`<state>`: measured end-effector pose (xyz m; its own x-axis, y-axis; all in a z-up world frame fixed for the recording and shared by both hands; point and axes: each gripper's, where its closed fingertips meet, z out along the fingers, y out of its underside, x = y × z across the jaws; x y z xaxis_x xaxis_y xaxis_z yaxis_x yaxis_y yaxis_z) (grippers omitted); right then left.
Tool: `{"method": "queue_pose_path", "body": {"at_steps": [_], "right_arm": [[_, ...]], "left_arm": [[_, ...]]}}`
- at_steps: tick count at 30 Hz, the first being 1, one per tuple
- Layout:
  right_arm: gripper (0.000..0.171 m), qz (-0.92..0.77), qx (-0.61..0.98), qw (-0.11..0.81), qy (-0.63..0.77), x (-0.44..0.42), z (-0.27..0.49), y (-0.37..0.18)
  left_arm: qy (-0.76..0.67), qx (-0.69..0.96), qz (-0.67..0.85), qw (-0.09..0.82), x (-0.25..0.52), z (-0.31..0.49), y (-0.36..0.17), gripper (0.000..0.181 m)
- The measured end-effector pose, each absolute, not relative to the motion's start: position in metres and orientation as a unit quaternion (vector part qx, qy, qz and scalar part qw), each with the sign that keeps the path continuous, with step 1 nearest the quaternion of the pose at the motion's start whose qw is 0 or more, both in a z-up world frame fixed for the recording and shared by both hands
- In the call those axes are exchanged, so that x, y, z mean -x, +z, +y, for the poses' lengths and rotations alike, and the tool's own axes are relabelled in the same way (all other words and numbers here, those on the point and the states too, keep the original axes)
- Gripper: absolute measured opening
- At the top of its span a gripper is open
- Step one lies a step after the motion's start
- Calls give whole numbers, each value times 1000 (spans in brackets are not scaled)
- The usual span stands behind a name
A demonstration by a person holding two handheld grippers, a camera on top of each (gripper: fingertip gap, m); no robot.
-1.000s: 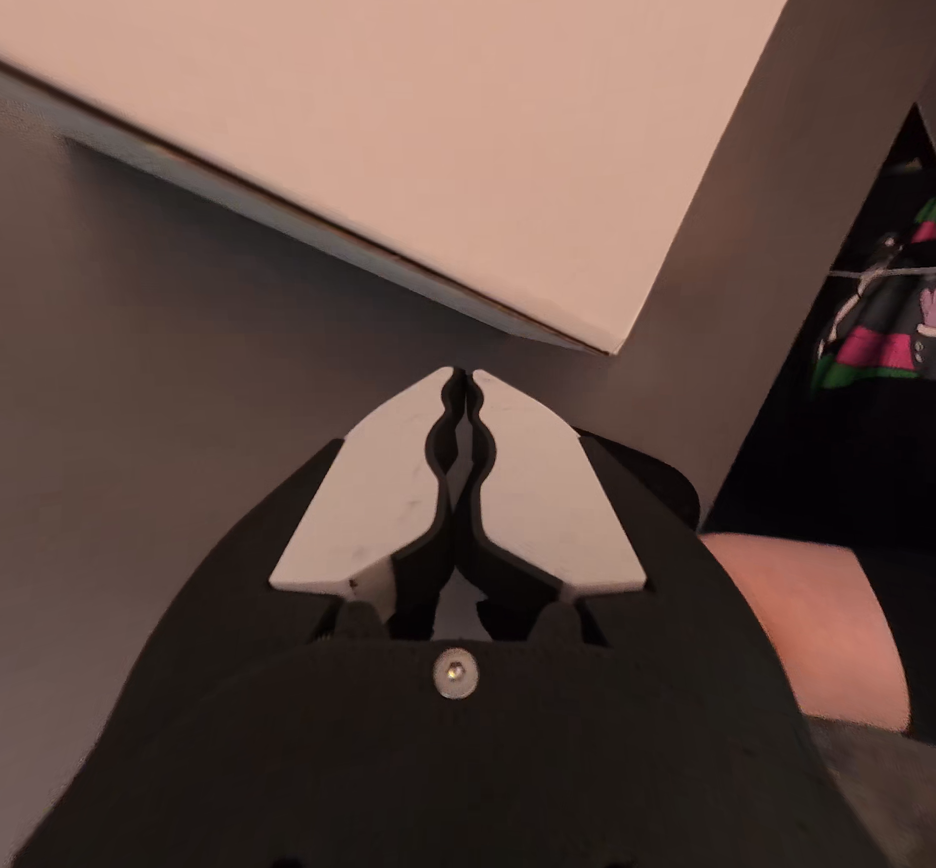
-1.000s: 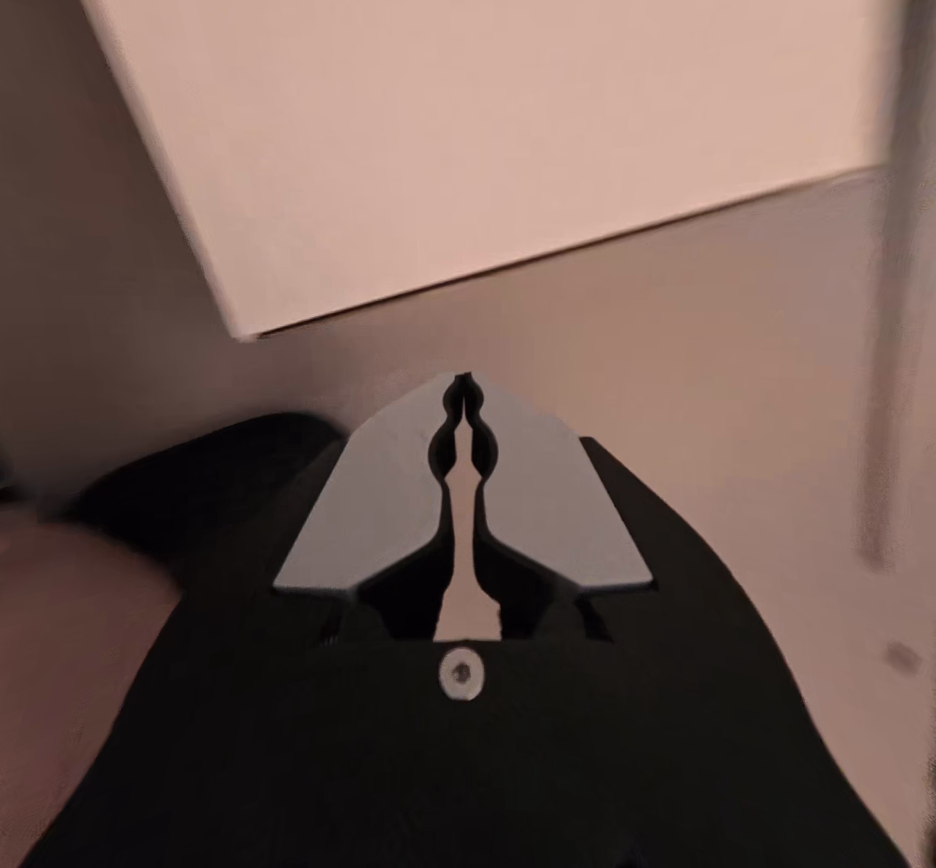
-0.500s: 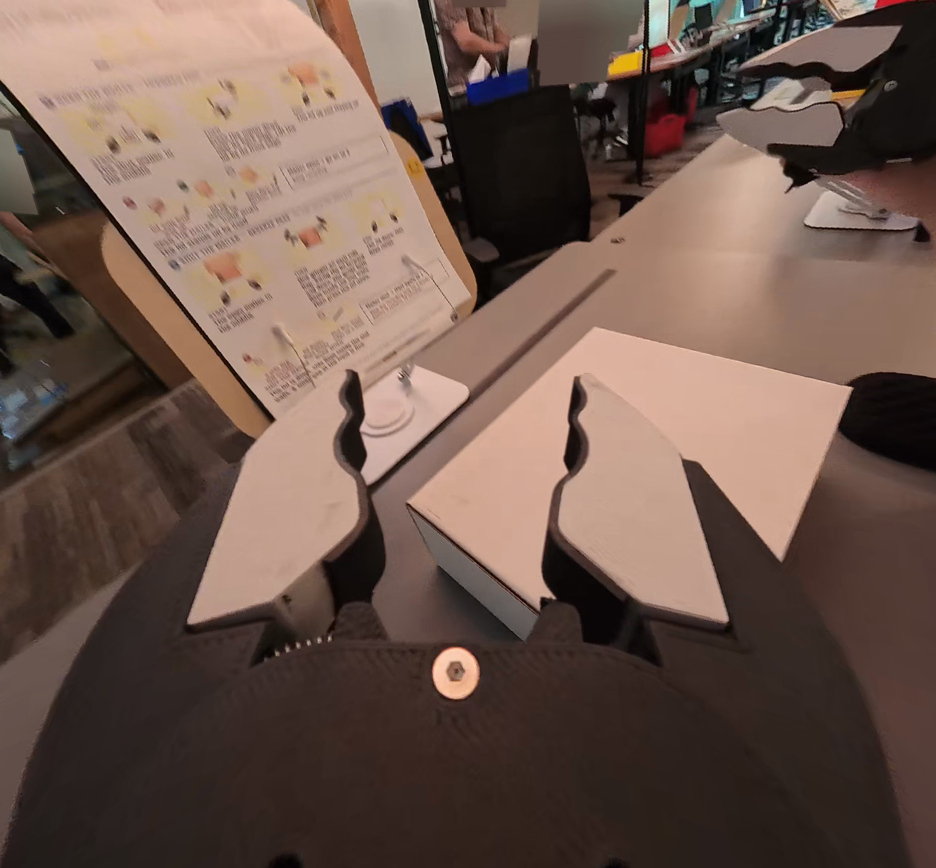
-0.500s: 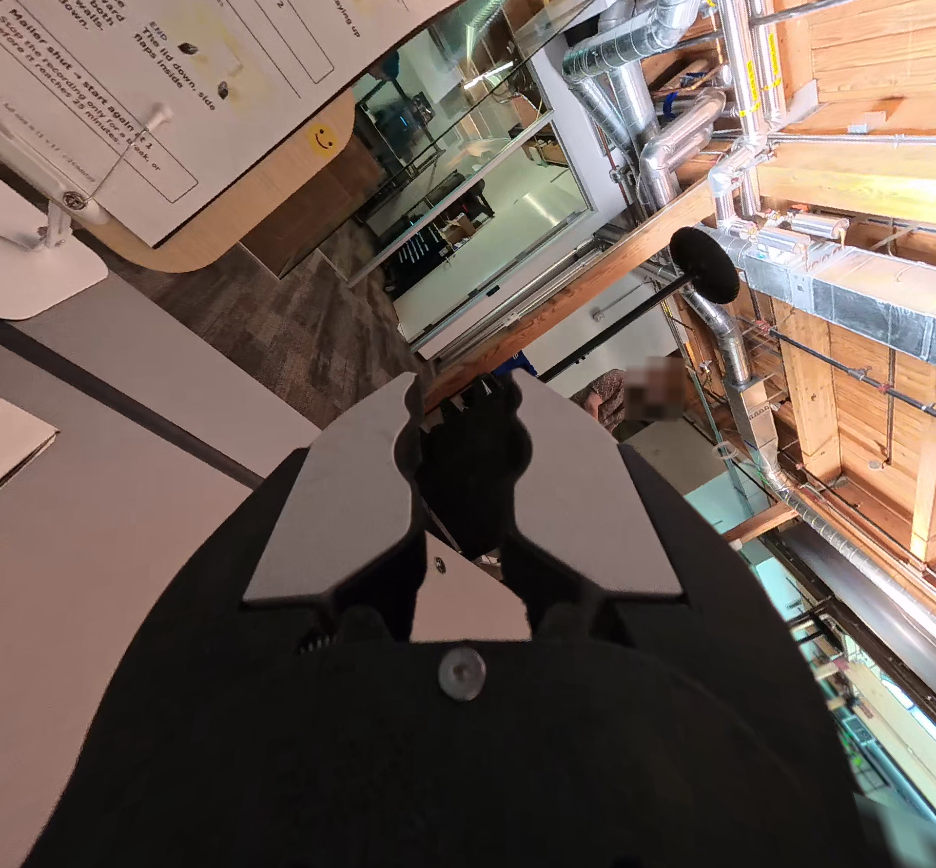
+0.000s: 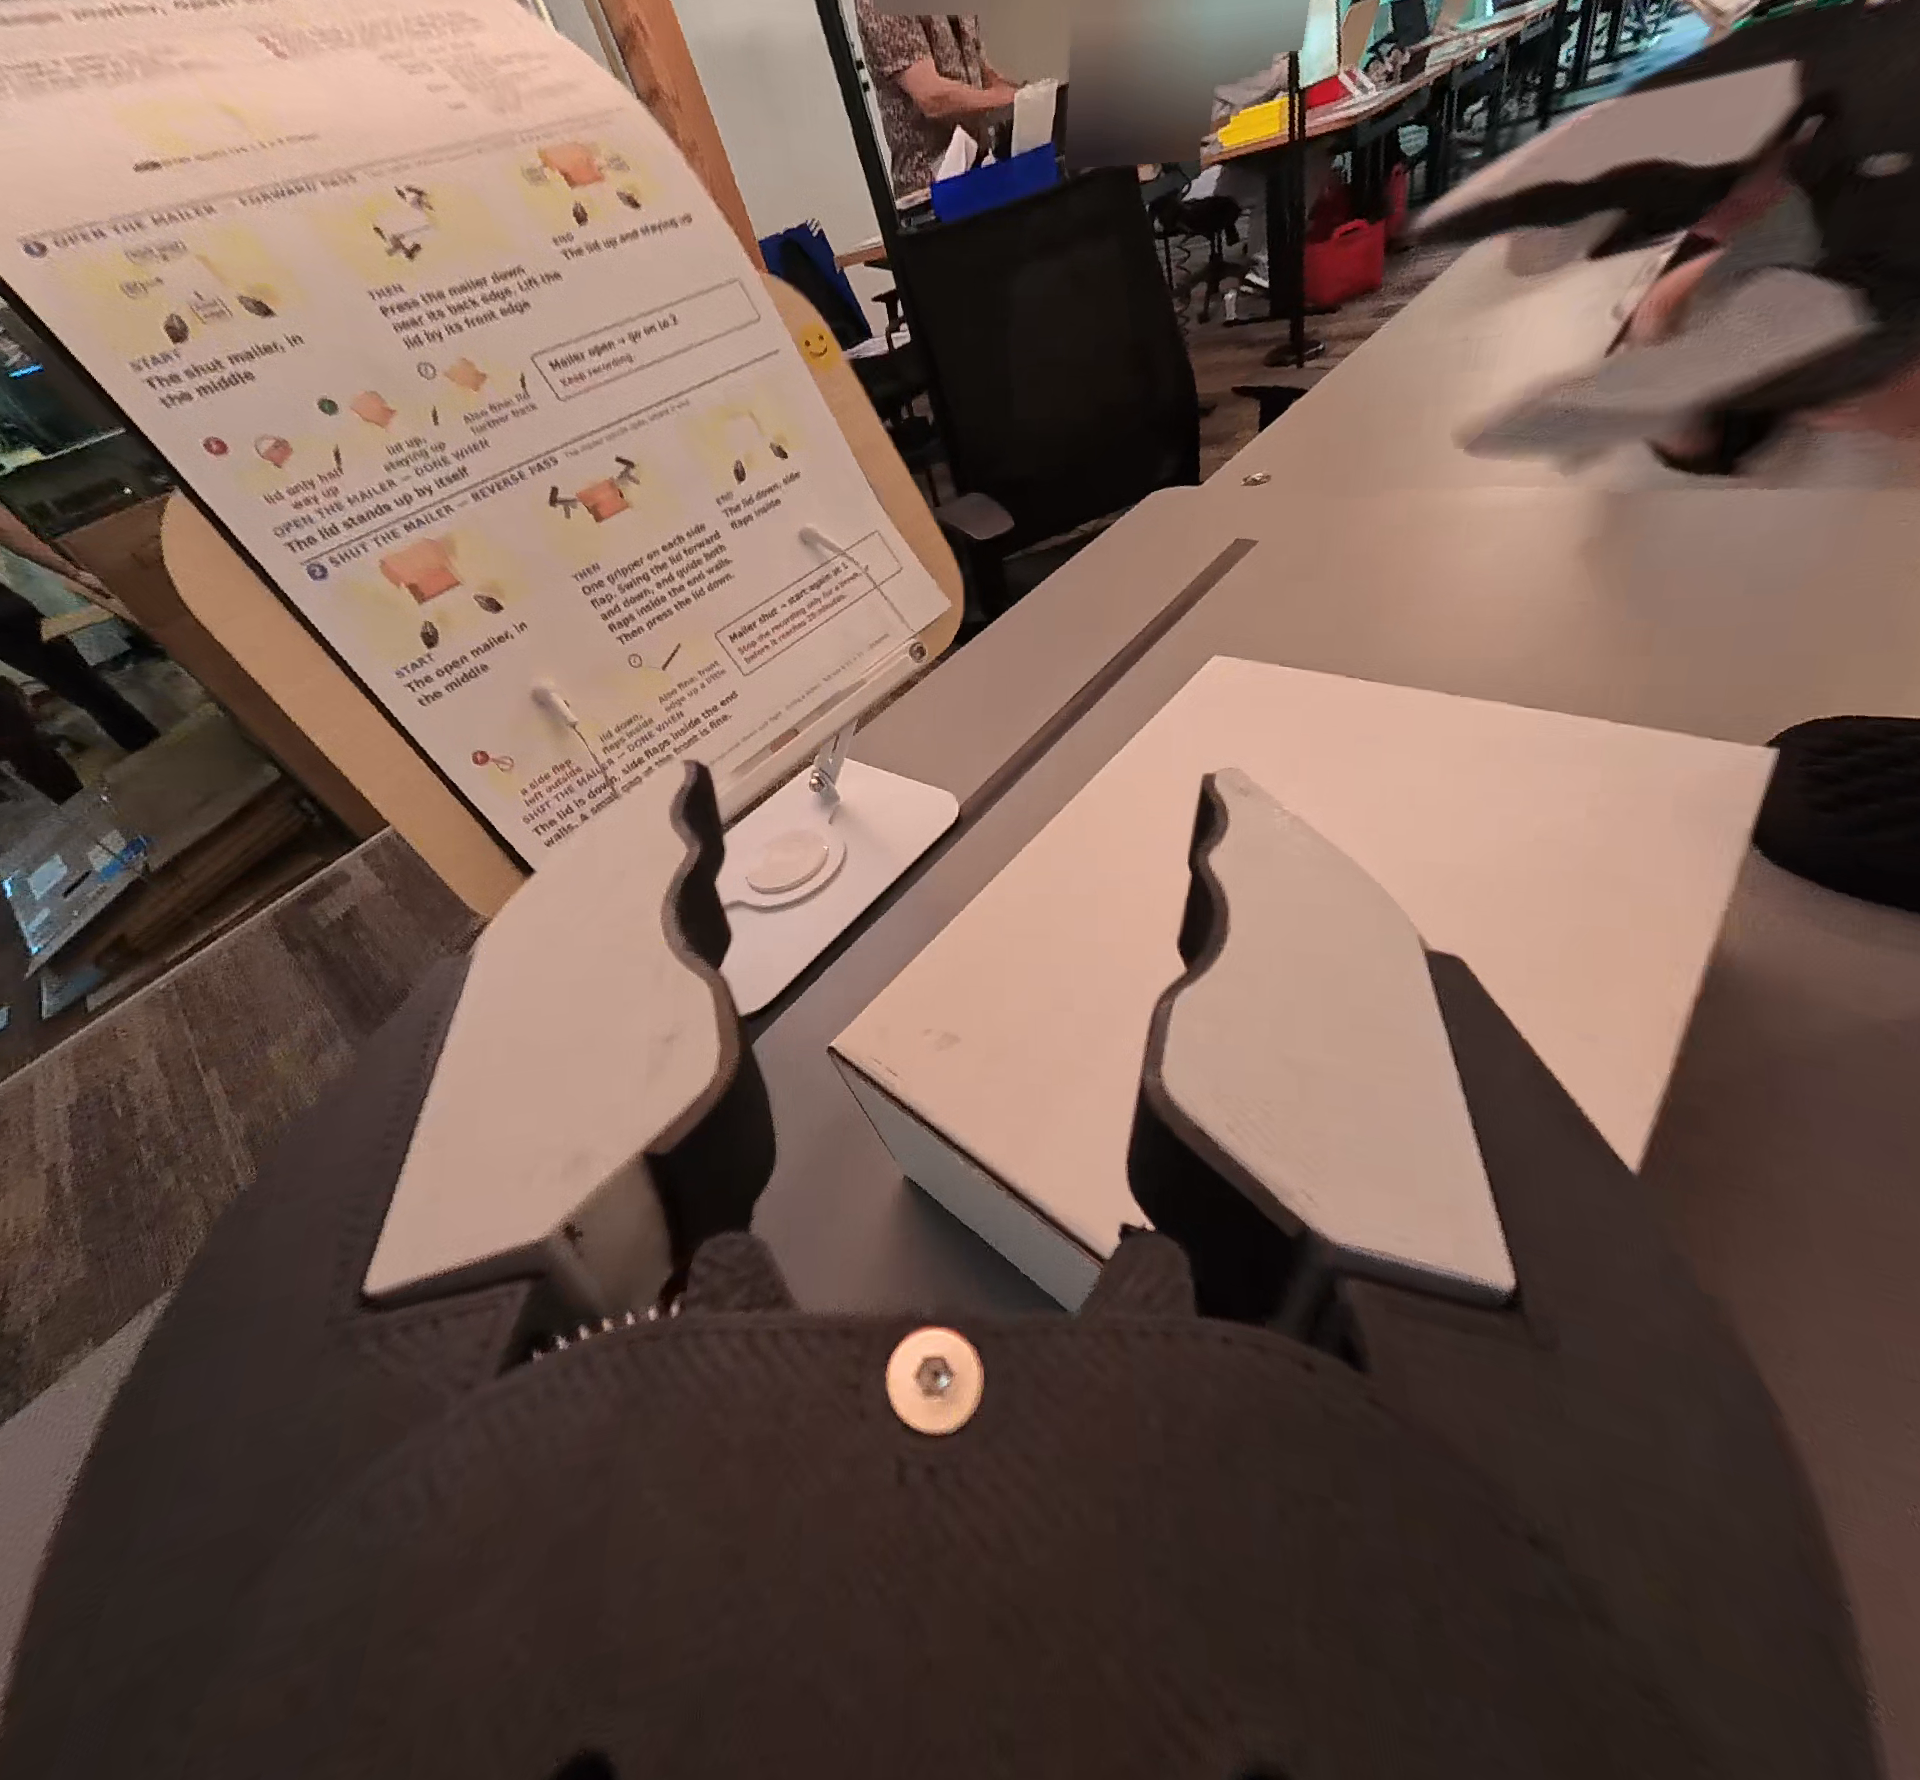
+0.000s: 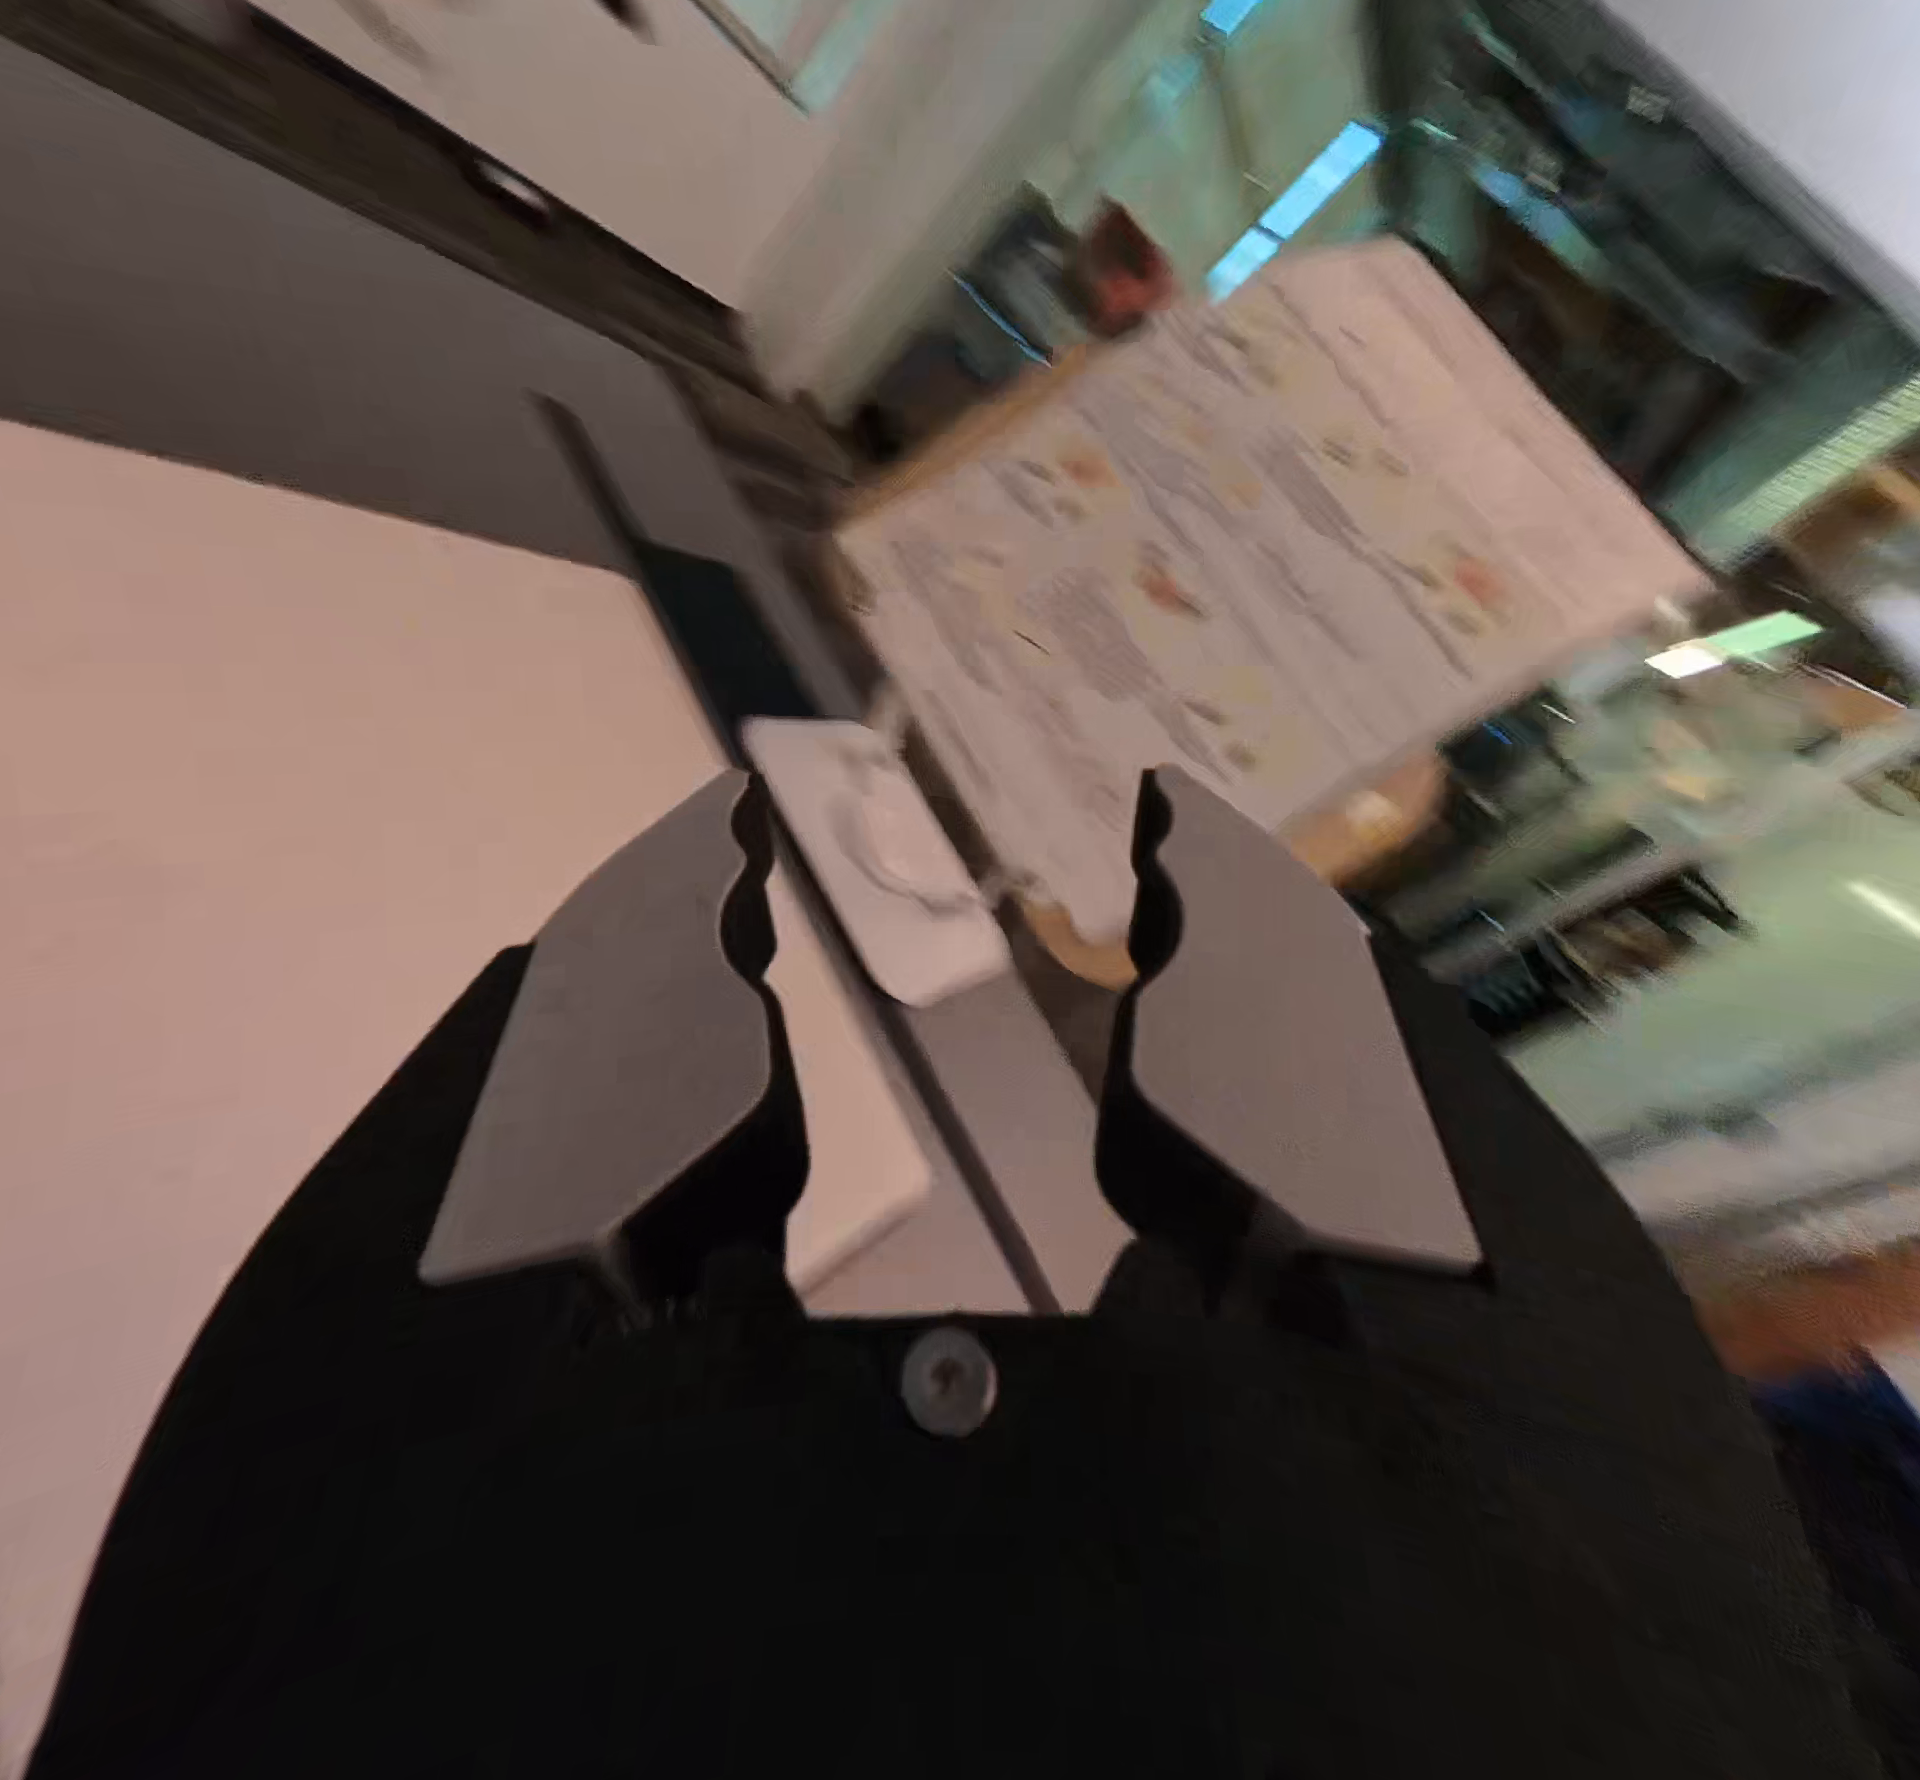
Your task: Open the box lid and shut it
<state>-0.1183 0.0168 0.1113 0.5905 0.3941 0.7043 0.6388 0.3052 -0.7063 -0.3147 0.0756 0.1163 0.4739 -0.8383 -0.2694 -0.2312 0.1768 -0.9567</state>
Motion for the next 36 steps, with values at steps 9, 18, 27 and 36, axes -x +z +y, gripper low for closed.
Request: {"method": "queue_pose_path", "body": {"at_steps": [9,18,27,36], "right_arm": [[65,-658,589,468,26,277,-45,-17],[49,-666,604,436,-30,274,-32,-41],[30,-666,588,457,-53,275,-34,-34],[31,-669,588,451,-60,274,-34,-37]], "left_arm": [[-415,645,306,564,320,159,48,90],[-434,668,304,523,294,194,-4,105],[-539,642,335,430,274,221,-19,97],[-620,613,376,312,258,198,-33,74]]}}
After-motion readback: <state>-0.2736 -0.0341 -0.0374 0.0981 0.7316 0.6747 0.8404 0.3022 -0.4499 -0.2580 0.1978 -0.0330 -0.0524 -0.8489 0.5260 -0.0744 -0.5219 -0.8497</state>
